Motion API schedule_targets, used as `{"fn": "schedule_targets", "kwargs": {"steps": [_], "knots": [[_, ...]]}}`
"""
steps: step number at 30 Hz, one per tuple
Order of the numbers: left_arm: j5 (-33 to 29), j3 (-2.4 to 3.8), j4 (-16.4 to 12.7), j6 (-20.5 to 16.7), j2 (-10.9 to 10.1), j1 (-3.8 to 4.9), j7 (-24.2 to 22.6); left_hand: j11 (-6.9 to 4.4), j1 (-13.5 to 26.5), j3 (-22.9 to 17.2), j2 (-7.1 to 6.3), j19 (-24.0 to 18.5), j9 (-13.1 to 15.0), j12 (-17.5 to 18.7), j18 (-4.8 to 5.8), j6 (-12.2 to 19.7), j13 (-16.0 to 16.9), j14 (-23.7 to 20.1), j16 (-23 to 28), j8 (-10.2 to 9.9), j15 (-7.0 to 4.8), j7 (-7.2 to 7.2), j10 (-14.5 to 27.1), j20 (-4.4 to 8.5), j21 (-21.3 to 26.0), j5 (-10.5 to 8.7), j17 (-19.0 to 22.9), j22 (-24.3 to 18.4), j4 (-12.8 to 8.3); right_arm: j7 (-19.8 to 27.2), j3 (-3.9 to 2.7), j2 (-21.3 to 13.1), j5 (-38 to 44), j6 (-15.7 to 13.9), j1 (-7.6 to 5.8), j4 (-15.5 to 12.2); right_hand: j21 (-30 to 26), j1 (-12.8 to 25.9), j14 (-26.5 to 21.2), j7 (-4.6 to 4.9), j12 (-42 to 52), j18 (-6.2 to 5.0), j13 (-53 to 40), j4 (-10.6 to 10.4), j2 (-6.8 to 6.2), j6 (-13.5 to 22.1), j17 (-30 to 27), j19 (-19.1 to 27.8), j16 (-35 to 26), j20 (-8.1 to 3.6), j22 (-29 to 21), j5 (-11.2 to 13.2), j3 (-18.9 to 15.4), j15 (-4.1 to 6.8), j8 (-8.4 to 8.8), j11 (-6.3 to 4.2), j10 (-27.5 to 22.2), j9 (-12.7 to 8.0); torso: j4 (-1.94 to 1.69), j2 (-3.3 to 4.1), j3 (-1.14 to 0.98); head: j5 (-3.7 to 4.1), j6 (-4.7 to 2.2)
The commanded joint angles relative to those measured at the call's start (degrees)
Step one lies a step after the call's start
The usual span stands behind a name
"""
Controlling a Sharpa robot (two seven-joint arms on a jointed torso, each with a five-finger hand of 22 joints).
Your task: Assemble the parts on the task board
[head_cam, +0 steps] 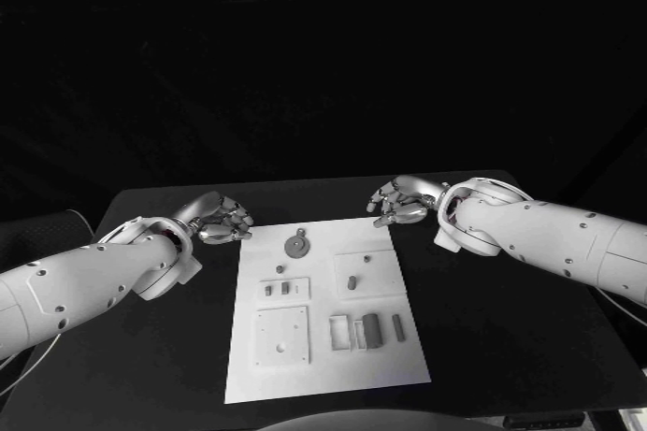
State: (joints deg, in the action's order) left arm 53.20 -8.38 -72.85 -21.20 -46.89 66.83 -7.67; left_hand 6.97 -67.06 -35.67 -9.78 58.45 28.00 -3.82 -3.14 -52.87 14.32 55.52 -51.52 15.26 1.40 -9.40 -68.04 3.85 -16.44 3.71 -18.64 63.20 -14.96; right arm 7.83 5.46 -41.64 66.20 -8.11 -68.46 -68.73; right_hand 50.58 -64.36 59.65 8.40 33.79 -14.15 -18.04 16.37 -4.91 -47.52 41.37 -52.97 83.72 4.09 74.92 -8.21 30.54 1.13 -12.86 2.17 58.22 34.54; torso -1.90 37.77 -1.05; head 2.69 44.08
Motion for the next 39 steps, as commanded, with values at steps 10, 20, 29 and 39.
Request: {"fn": "schedule_targets", "kwargs": {"steps": [10,20,29,39], "knots": [[-33.3,-0.02,-3.3,8.3,-1.7,0.09,-7.6,1.17,1.8,2.1,1.66,-3.8,0.0,-0.1,0.14,2.0,-2.0,-2.2,10.7,0.3,3.29,-0.47,3.1,-2.76,5.8,-0.05,0.7,-3.7,-0.2,-4.9,1.39,0.7,26.6,-6.4,1.72,-3.8,0.3,-1.4,3.8,1.87,-8.2,-0.85,3.1,0.3,-1.61,-2.2,-1.4,-3.4,0.2,-1.28,0.5,0.0,-0.3,-0.33,-0.43,3.24,0.4,-2.2,0.05,0.08,0.18,0.08,-0.59],[-33.3,-0.03,-3.8,8.8,-1.7,0.08,-7.6,0.54,1.9,2.9,2.43,-2.2,0.1,-0.7,-0.22,1.8,-2.2,-0.2,12.2,0.7,2.93,-0.34,1.5,-2.54,6.0,-0.03,-0.6,-3.9,-0.5,-7.7,2.44,1.3,32.5,-2.4,2.77,-5.2,0.1,-1.2,5.3,1.50,-11.2,-0.85,3.9,0.2,-2.56,-3.1,-2.1,-4.6,-0.2,-1.74,0.3,0.1,-0.4,-0.19,-1.19,3.14,2.7,-3.1,0.00,0.14,0.18,-0.20,-0.20],[-33.5,-0.03,-3.8,8.5,-1.8,0.08,-7.5,0.49,2.1,3.1,2.39,-2.2,0.0,-0.6,-0.19,1.7,-2.3,-0.1,12.6,0.8,2.97,-0.31,1.3,-2.56,6.1,-0.04,-0.9,-4.0,-0.5,-8.9,2.69,2.3,34.4,-2.7,3.67,-4.3,-0.3,-0.1,5.6,1.07,-14.1,-0.85,4.7,0.1,-2.78,-4.4,-2.4,-5.1,-0.4,-1.86,0.3,0.0,-0.2,-0.63,-2.12,3.63,2.7,-3.6,-0.04,0.11,0.08,-0.47,0.17],[-33.6,-0.02,-3.8,8.3,-1.7,0.09,-7.0,0.47,2.2,3.2,2.34,-2.2,0.0,-0.6,-0.19,1.8,-2.3,0.0,12.8,0.8,2.98,-0.34,1.3,-2.57,6.2,-0.04,-1.1,-4.0,-0.5,-8.8,2.71,3.2,34.6,-3.2,4.22,-3.5,-0.7,0.2,5.2,0.74,-18.3,-0.85,6.2,0.1,-2.82,-5.2,-2.5,-5.2,-0.6,-1.85,0.4,0.0,0.2,-1.78,-2.77,4.84,1.2,-4.1,0.04,0.10,0.07,-0.66,0.37]]}}
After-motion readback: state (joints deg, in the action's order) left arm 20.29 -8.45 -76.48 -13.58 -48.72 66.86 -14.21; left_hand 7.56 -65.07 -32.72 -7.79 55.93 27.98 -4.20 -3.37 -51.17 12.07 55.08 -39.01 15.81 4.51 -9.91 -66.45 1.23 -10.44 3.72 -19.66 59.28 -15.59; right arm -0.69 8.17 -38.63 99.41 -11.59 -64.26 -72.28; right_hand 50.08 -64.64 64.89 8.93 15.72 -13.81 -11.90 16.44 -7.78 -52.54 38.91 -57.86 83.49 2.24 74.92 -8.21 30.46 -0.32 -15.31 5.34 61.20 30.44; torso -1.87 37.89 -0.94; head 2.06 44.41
